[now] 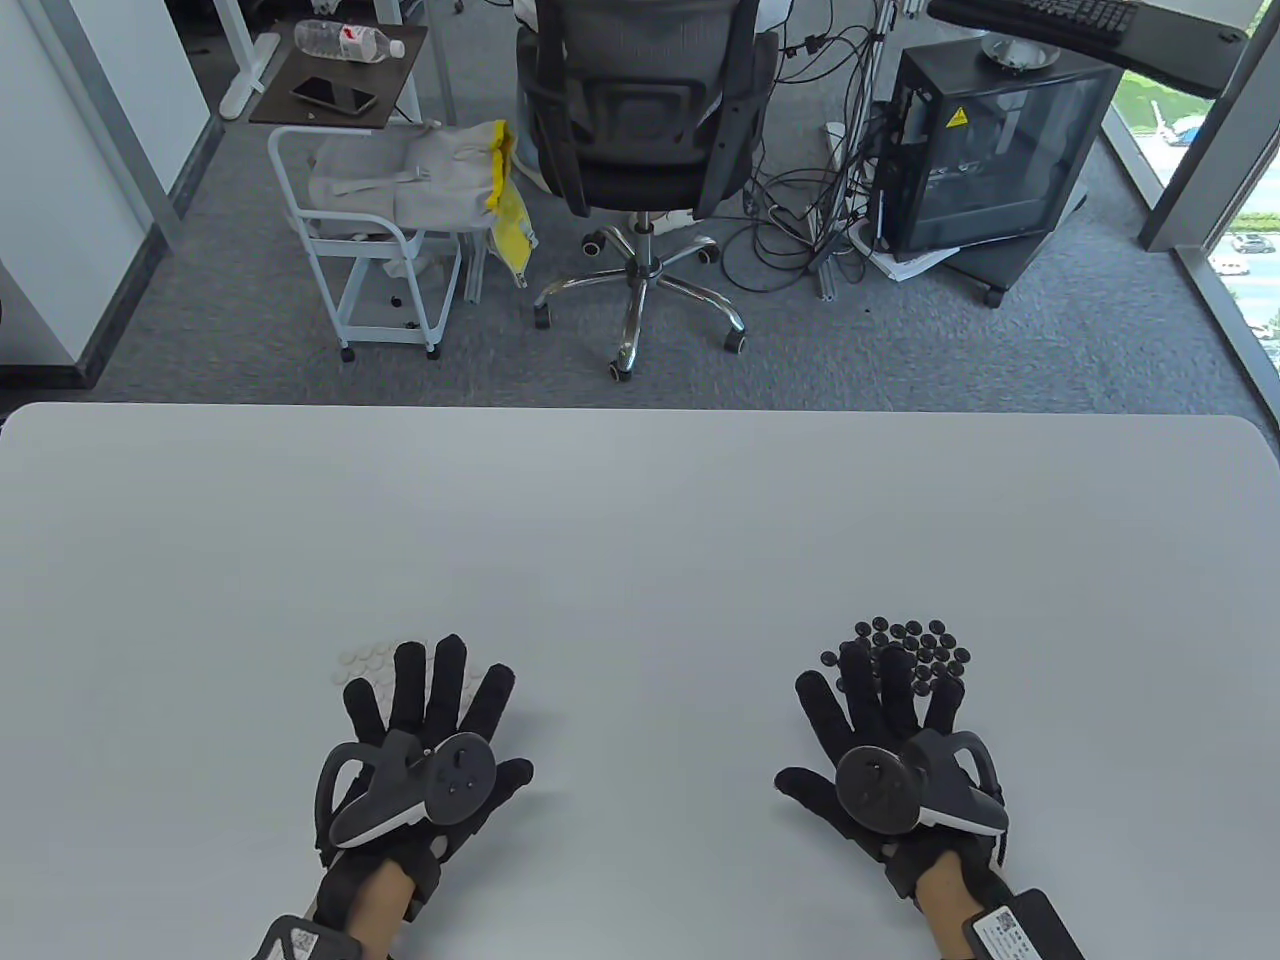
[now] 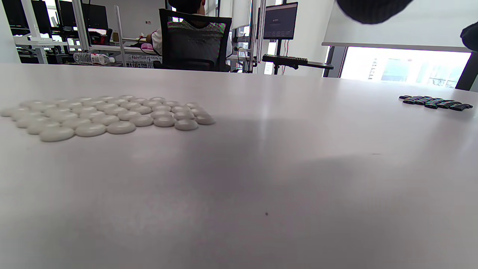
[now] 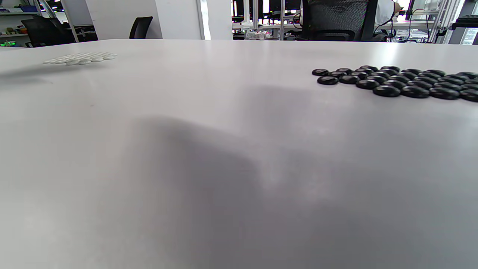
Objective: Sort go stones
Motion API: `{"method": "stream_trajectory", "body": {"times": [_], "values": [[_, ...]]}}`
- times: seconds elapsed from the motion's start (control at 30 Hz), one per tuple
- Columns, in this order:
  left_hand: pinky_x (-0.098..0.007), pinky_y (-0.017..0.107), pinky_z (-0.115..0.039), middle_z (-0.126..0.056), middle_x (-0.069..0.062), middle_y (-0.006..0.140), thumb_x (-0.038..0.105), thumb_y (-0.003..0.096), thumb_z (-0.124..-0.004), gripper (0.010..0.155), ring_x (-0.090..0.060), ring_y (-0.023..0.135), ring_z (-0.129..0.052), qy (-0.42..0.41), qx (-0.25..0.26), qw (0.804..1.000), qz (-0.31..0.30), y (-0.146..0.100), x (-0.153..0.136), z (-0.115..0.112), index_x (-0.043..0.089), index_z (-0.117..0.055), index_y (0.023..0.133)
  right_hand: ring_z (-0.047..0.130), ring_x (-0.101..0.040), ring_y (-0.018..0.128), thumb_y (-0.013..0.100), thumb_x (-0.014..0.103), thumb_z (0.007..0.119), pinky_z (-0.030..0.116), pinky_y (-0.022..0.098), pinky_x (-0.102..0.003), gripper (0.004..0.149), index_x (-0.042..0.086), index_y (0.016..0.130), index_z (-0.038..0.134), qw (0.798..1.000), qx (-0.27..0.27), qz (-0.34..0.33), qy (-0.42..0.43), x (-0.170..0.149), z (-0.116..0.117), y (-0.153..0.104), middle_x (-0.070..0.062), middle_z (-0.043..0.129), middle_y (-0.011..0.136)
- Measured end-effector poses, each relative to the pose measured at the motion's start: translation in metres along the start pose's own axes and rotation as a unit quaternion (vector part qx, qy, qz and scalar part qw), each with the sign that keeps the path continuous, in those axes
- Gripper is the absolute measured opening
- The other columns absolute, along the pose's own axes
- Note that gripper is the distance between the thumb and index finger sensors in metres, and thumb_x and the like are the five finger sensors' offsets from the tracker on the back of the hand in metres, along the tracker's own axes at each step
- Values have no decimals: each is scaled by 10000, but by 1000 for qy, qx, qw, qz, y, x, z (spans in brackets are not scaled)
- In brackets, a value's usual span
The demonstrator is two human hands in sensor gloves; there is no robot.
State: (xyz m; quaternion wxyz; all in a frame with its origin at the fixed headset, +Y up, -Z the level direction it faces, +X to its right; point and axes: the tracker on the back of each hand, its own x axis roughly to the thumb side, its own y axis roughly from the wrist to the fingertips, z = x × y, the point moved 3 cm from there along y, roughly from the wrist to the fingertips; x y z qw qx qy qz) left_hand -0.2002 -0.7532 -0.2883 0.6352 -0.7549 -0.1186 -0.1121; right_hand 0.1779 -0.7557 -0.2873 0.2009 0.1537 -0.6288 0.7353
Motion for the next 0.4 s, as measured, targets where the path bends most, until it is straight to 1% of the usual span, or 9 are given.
{"method": "stream_trajectory", "body": {"times": [0.4], "values": [[-838,478,29,160,-241,1137,653,560,-504,851,-563,941,187,10,-5,1000,-3,1,4,-2,231,-123,1192,-112,-686,881,641,594,481,-31,414,-893,870,5,1198,167,1000,11,-4,-1,2,3,2,-469,-13,1107]]}}
